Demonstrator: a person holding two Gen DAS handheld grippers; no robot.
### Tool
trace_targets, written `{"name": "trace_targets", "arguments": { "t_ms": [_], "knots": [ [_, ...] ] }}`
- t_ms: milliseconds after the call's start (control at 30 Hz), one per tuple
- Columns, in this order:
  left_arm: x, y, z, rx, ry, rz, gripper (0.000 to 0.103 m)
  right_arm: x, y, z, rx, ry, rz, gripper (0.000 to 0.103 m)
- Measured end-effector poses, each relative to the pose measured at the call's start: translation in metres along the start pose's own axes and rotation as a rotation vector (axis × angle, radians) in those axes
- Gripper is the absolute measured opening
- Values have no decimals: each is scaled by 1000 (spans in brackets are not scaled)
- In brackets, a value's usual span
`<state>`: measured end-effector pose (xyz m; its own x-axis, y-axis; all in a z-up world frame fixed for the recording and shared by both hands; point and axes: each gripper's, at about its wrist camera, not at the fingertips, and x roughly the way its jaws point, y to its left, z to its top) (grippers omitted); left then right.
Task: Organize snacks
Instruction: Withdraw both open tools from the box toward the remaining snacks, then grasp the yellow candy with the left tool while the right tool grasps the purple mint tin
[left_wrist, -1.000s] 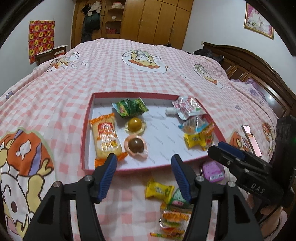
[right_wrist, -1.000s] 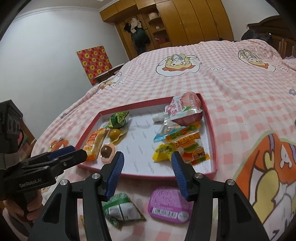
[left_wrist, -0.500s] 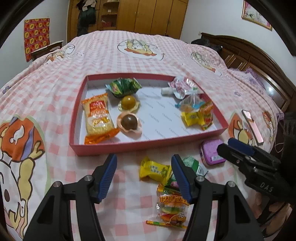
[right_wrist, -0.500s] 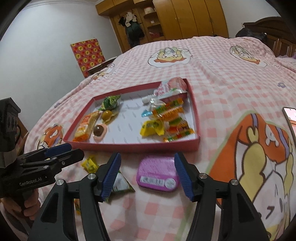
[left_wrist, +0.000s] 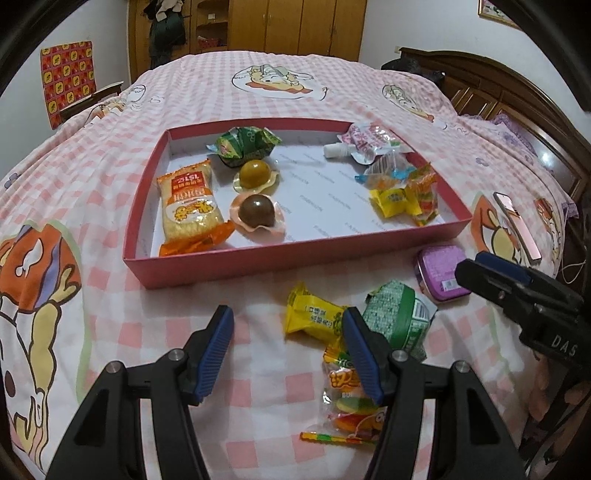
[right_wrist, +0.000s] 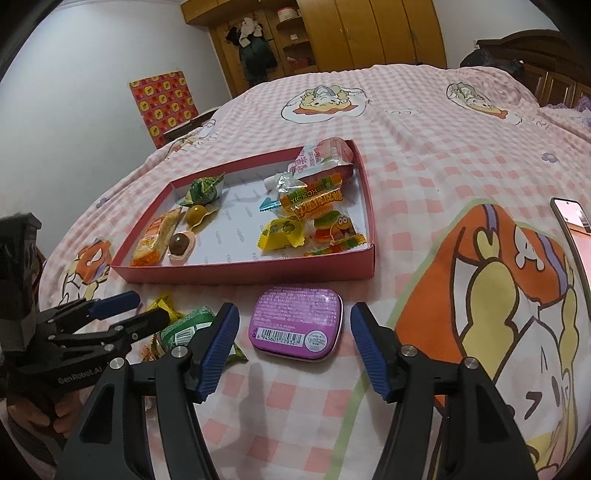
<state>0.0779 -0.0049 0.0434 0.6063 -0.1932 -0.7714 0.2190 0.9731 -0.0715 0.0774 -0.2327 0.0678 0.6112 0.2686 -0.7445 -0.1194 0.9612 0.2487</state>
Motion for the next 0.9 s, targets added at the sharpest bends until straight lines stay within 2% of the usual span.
{"name": "trace_targets", "arguments": {
  "t_ms": [333, 400, 433, 467, 567, 900],
  "knots": [
    [9, -18, -4, 76, -9, 50, 63, 2, -1, -2, 7, 9, 2, 64],
    [8, -18, -4, 78, -16, 36, 55, 4, -1, -3, 5, 19, 1, 64],
    [8, -17, -4, 76, -18, 30, 46, 5, -1, -3, 5, 23, 0, 64],
    [8, -16, -4, 71, -21, 29, 41, 6, -1, -4, 5, 27, -2, 64],
    [5, -9, -3, 35, -28, 2, 37, 7, -1, -5, 5, 34, -6, 65],
    [5, 15, -6, -82, -28, -52, 37, 16, 6, -4, -26, 63, -41, 67]
  ]
}}
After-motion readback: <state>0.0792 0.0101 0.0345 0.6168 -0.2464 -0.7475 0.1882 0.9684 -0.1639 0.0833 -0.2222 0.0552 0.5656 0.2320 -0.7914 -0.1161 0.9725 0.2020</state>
